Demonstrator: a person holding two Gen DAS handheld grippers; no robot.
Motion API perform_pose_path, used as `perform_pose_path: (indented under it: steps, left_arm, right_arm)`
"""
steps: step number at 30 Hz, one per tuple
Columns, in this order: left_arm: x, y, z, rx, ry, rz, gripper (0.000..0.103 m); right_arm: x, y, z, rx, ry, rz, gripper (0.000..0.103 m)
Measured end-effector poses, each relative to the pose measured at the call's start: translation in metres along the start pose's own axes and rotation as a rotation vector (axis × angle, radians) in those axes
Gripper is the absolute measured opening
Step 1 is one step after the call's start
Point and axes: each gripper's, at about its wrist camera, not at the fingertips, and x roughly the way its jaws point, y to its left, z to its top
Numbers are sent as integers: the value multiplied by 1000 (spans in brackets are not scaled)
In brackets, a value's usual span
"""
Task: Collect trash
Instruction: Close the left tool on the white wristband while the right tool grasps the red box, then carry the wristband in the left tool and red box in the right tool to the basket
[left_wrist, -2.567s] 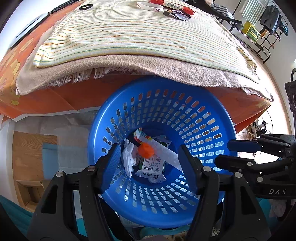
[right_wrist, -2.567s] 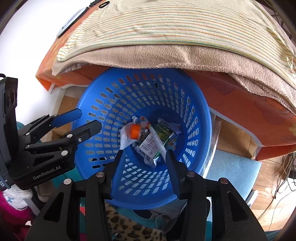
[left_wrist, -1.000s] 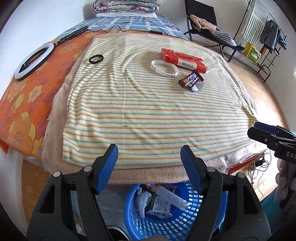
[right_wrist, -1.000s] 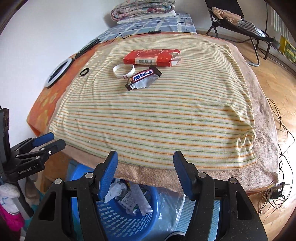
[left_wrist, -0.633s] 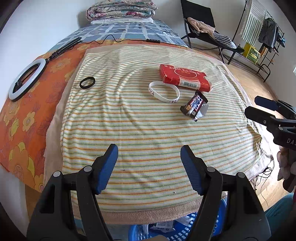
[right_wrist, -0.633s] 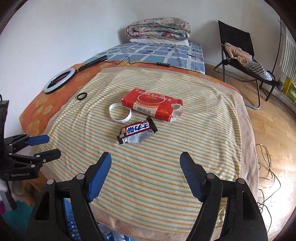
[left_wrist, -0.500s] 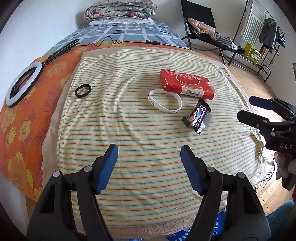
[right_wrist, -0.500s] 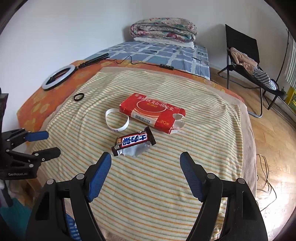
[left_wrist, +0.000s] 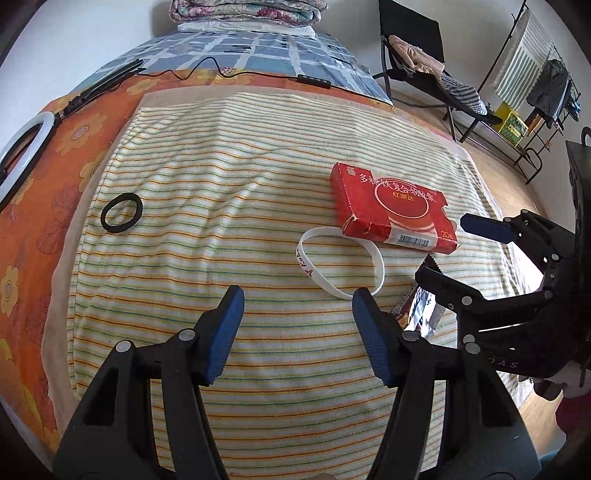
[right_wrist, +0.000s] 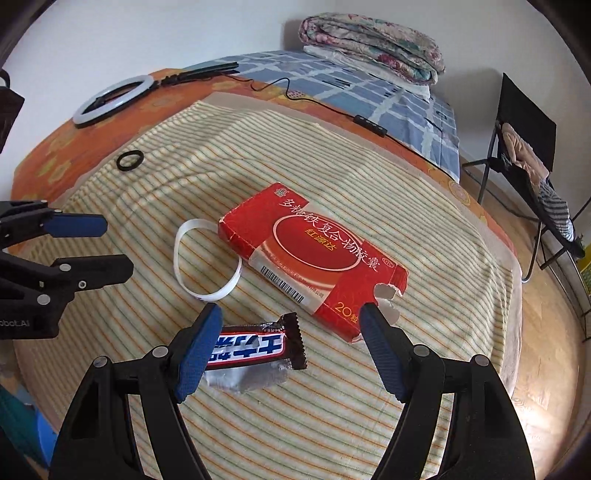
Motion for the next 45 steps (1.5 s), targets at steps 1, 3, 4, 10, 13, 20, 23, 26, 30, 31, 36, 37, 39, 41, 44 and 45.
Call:
perform_pose_path:
  steps: [1, 3, 4, 10, 13, 20, 23, 26, 30, 31, 36, 37, 39, 41, 44, 45]
  left_arm:
    - [4, 0, 2, -1, 2, 1, 61]
    - [12, 1, 6, 2, 13, 7, 52]
    - [17, 0, 8, 3, 17, 9, 52]
    - [40, -6, 14, 20, 40, 3, 48]
    - [45, -7, 16, 21, 26, 16, 43]
    - [51, -10, 21, 60, 8, 68, 21]
    - [52, -7, 23, 54, 5, 66, 10]
    - [52, -5, 24, 43, 4, 57, 8]
    - [52, -6, 22, 54, -7, 60, 8]
    - [52, -6, 22, 57, -9, 61, 8]
    - [51, -6, 22, 52, -11, 61, 6]
    - [51, -6, 22, 47, -12, 60, 6]
    - [49, -5, 23, 40, -13, 58, 4]
    - [48, -4, 23, 41, -16, 61, 4]
    - [45, -2, 24, 35, -21, 64, 4]
    - [43, 0, 24, 32, -23, 65, 4]
  right_arm:
    - [5, 1, 2, -11, 8, -9, 76]
    - [12, 0, 4, -18, 15, -13, 76]
    - [15, -1, 6, -20, 17, -16, 76]
    - [33, 2, 9, -65, 38, -49, 76]
    - [40, 4, 10, -93, 41, -72, 76]
    - [46, 1, 19, -121, 37, -101, 75]
    - [43, -4, 25, -127, 30, -87, 64]
    - [36, -15, 33, -102, 10, -67, 56]
    - [30, -37, 45, -45, -15, -54, 56]
    - [28, -43, 47, -33, -22, -55, 56]
    - [32, -69, 53, 30, -17, -50, 46]
    - [35, -72, 53, 39, -12, -45, 46]
    - [40, -73, 52, 47, -4, -33, 43]
    - [42, -70, 50, 49, -2, -24, 37]
    - [38, -65, 48, 47, -18, -26, 33]
    - [36, -64, 47, 50, -25, -23, 32]
